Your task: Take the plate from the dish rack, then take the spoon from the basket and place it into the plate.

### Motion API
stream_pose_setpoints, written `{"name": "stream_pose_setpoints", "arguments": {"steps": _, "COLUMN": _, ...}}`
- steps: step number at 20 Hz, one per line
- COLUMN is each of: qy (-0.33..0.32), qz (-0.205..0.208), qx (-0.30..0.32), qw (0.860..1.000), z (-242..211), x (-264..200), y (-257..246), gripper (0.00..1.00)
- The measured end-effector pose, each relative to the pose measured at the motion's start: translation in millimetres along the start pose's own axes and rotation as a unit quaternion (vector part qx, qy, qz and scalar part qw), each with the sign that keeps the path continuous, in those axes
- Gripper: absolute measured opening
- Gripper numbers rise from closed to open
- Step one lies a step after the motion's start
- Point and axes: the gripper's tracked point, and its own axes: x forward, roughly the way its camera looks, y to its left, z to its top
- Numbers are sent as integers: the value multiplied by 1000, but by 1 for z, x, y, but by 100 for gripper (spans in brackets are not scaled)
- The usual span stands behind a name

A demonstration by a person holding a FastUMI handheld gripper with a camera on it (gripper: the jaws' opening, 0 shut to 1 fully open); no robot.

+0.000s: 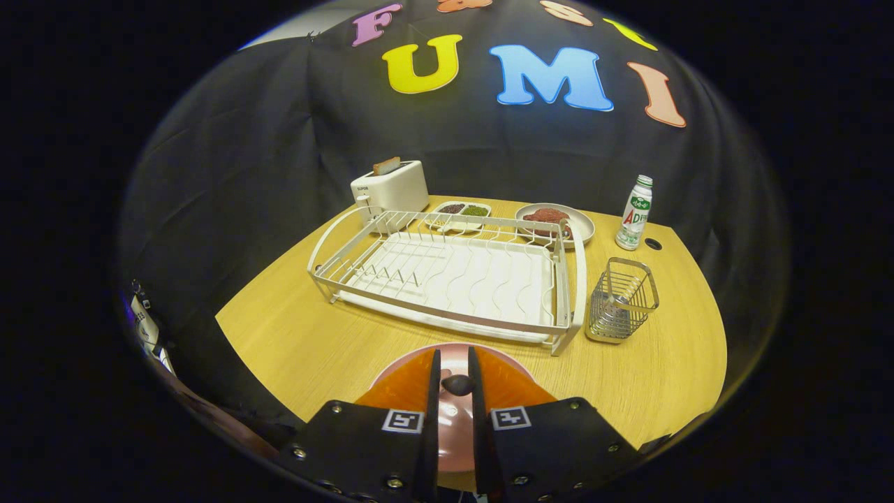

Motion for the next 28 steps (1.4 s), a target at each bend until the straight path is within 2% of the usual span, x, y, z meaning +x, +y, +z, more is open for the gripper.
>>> {"name": "stream_pose_setpoints", "arguments": {"steps": 4, "qy": -31, "qz": -16, "qx": -4, "qw": 999, "z": 13, "x": -15, "y": -25, "gripper": 22}}
{"name": "stream_pose_setpoints", "arguments": {"steps": 7, "qy": -83, "qz": -34, "qx": -4, "qw": 996, "z": 37, "x": -34, "y": -48, "gripper": 22}}
{"name": "stream_pose_setpoints", "arguments": {"steps": 12, "qy": -177, "qz": -79, "qx": -15, "qw": 981, "z": 81, "x": -79, "y": -94, "gripper": 22}}
{"name": "stream_pose_setpoints", "arguments": {"steps": 15, "qy": -215, "qz": -108, "qx": -6, "qw": 971, "z": 95, "x": -102, "y": -126, "gripper": 26}}
{"name": "stream_pose_setpoints", "arguments": {"steps": 17, "qy": -226, "qz": -116, "qx": -2, "qw": 967, "z": 97, "x": -108, "y": -144, "gripper": 40}}
{"name": "stream_pose_setpoints", "arguments": {"steps": 20, "qy": -248, "qz": -133, "qx": -3, "qw": 960, "z": 97, "x": -117, "y": -176, "gripper": 99}}
{"name": "stream_pose_setpoints", "arguments": {"steps": 28, "qy": -276, "qz": -185, "qx": 28, "qw": 943, "z": 77, "x": -102, "y": -274, "gripper": 98}}
